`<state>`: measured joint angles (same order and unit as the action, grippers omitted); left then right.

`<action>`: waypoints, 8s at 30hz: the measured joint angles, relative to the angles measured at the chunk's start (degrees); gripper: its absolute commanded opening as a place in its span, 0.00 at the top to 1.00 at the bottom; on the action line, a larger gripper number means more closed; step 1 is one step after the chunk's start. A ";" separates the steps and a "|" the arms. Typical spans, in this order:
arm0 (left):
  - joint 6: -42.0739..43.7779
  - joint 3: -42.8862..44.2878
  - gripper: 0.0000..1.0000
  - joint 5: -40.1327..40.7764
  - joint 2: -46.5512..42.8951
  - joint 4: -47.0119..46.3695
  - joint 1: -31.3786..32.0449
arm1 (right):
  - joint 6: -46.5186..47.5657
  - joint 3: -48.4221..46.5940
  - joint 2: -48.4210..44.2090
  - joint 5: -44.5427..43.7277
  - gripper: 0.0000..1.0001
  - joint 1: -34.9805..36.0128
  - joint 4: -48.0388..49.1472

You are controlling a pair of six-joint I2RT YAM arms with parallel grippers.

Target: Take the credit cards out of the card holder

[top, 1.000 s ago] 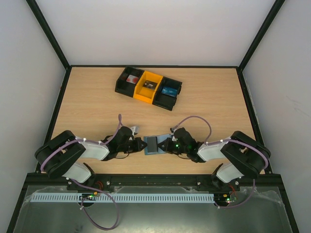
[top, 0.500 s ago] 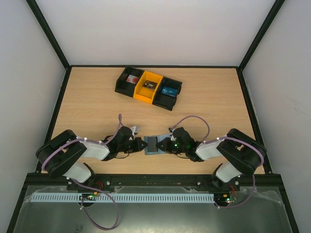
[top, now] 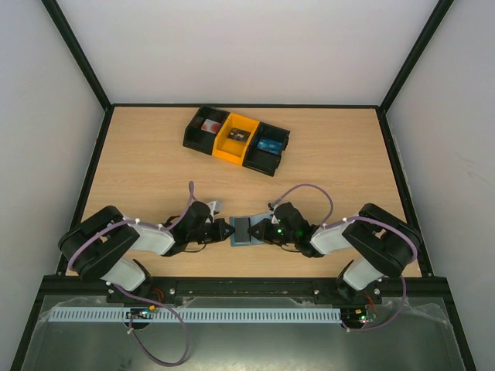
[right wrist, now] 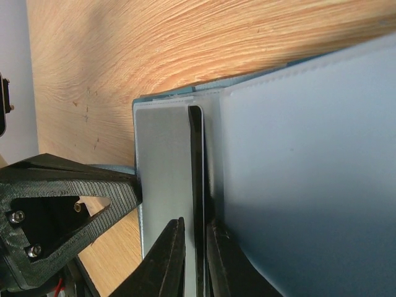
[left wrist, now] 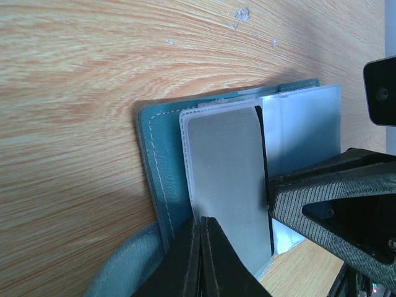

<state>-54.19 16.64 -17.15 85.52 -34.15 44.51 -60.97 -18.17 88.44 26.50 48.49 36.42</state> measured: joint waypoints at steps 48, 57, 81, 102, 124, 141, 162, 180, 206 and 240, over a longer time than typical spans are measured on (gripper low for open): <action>0.85 0.42 0.97 1.88 0.24 0.24 0.59 | -2.21 6.21 -4.46 -2.36 0.98 0.02 6.38; 0.79 0.33 0.97 2.27 0.17 0.15 0.79 | -2.01 6.45 -7.89 -4.35 0.98 0.02 4.39; 0.13 -0.52 0.97 2.43 0.57 -1.97 0.96 | -2.60 3.54 -0.70 -3.89 0.90 0.02 6.34; 0.11 -0.61 0.97 2.32 0.72 -2.34 0.96 | -2.23 5.64 -10.10 -8.92 0.98 0.02 -1.68; 13.90 14.99 0.54 10.69 -10.49 21.79 1.40 | -7.91 0.83 -30.60 -16.61 0.98 0.02 -25.88; 61.05 0.96 0.39 19.06 -30.75 5.55 20.28 | -20.26 -1.92 -36.30 -17.33 0.98 0.02 -29.46; 82.73 5.88 0.51 35.93 -13.31 -1.44 26.10 | -23.08 -1.92 -36.26 -12.79 0.98 0.02 -24.44; 85.02 5.79 0.97 40.33 -12.20 -2.40 26.86 | -23.50 -0.52 -35.50 -11.02 0.98 -0.04 -20.44; 33.03 1.68 0.97 14.88 -31.76 6.01 0.98 | -3.82 2.51 -40.85 -8.66 0.50 -0.02 -14.10; -3.08 0.02 0.21 -13.81 -35.10 1.11 -5.33 | -5.57 2.89 -38.25 -2.73 0.98 -0.02 -0.15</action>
<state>-57.28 16.67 -30.96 50.41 -33.04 39.18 -66.54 -15.29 50.19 23.77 48.47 36.27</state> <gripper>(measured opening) 0.604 0.022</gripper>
